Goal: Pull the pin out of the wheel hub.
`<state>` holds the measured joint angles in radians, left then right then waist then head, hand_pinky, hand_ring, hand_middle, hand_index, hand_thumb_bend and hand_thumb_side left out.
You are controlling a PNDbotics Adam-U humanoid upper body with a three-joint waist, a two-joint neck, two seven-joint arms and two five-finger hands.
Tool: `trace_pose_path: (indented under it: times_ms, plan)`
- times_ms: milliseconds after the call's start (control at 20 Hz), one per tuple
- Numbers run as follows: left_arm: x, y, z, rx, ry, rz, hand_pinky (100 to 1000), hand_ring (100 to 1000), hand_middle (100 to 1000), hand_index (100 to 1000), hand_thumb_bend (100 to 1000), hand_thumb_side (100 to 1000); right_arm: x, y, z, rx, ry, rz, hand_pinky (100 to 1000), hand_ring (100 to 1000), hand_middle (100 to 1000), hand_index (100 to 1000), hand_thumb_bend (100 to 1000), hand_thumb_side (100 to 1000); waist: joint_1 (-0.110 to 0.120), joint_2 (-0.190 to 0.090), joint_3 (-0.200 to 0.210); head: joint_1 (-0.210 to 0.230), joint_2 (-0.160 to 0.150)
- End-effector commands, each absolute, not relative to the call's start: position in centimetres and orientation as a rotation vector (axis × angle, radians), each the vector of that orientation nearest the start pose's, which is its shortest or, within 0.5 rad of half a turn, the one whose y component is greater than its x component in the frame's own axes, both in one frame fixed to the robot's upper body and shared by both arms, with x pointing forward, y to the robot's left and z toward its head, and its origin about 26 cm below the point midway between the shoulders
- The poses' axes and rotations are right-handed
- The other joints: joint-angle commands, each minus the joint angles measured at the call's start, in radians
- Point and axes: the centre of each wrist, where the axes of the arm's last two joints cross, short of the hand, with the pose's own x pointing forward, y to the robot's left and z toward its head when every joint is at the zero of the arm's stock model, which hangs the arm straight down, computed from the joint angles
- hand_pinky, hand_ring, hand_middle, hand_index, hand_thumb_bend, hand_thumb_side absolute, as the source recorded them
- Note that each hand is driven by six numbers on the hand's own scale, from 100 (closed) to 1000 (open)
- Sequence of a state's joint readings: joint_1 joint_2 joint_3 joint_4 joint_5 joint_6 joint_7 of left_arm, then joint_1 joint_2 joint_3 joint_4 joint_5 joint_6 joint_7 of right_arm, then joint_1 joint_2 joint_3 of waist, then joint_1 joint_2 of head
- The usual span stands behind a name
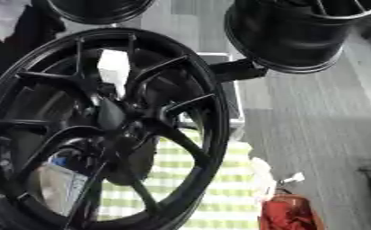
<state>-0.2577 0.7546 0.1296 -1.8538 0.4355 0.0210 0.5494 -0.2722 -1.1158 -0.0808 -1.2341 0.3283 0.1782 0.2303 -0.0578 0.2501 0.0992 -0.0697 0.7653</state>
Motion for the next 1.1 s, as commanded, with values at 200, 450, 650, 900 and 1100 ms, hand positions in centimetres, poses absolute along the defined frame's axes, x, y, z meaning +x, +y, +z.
trace_pose_path:
  times_ms: [200, 450, 650, 900, 1100]
  plan:
    - [30.0, 37.3, 24.5, 0.541, -2.173, 0.212, 839, 747, 661, 744, 206, 723, 30.0, -54.4, 24.9, -1.191, -1.001, 0.778, 927, 917, 818, 815, 173, 336, 0.0, -0.015, -0.004, 0.002, 0.005]
    - [30.0, 37.3, 24.5, 0.542, -2.173, 0.211, 840, 747, 661, 744, 205, 723, 30.1, -54.1, 25.1, -1.205, -1.029, 0.761, 919, 894, 797, 796, 100, 382, 0.0, -0.016, -0.006, 0.003, 0.005]
    - [29.9, 37.3, 24.5, 0.542, -2.172, 0.211, 841, 747, 662, 743, 204, 724, 30.5, -53.1, 25.9, -1.232, -1.108, 0.72, 901, 869, 770, 778, 100, 422, 0.001, -0.017, -0.006, 0.004, 0.005]
    - [29.9, 37.3, 24.5, 0.542, -2.172, 0.21, 842, 748, 662, 743, 204, 724, 30.8, -50.7, 27.5, -1.235, -1.277, 0.666, 881, 845, 743, 767, 100, 563, 0.001, -0.018, -0.007, 0.003, 0.005]
    - [29.9, 37.2, 24.5, 0.541, -2.173, 0.206, 843, 751, 662, 743, 202, 724, 30.9, -49.1, 28.6, -1.223, -1.373, 0.668, 878, 837, 735, 761, 100, 562, 0.001, -0.02, -0.005, 0.003, 0.005]
